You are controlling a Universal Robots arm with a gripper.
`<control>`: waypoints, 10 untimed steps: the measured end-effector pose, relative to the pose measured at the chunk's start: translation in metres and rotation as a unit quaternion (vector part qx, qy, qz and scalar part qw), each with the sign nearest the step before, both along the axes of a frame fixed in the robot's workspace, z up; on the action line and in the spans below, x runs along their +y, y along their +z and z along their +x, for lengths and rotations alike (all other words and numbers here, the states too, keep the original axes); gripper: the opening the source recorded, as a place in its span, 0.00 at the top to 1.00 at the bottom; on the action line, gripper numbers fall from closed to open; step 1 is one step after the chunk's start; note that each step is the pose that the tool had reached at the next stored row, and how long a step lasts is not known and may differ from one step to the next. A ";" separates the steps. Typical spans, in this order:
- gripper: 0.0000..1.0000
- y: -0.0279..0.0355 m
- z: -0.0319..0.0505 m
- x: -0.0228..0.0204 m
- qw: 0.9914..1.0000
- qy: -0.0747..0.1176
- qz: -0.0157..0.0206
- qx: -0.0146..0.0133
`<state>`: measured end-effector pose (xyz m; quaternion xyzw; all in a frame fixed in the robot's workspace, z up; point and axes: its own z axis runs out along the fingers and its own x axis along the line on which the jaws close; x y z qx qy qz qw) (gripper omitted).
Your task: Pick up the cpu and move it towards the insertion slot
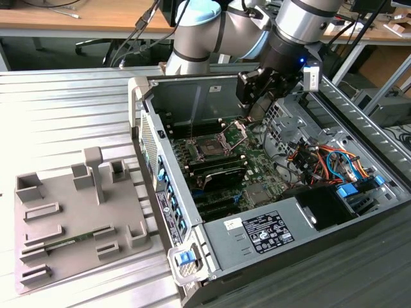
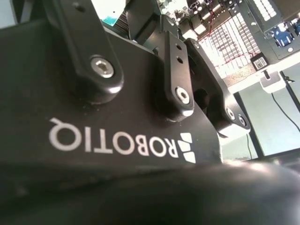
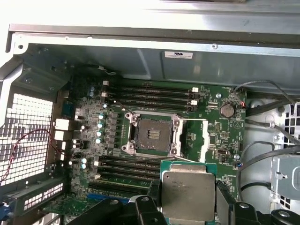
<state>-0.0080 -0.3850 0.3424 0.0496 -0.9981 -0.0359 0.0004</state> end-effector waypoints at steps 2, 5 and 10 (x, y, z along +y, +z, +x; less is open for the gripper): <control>0.45 -0.0008 0.0011 0.0001 1.000 0.000 0.000 0.000; 0.45 -0.0027 0.0011 0.0011 1.000 0.000 0.000 0.000; 0.45 -0.0044 -0.0002 0.0023 1.000 0.000 0.000 0.000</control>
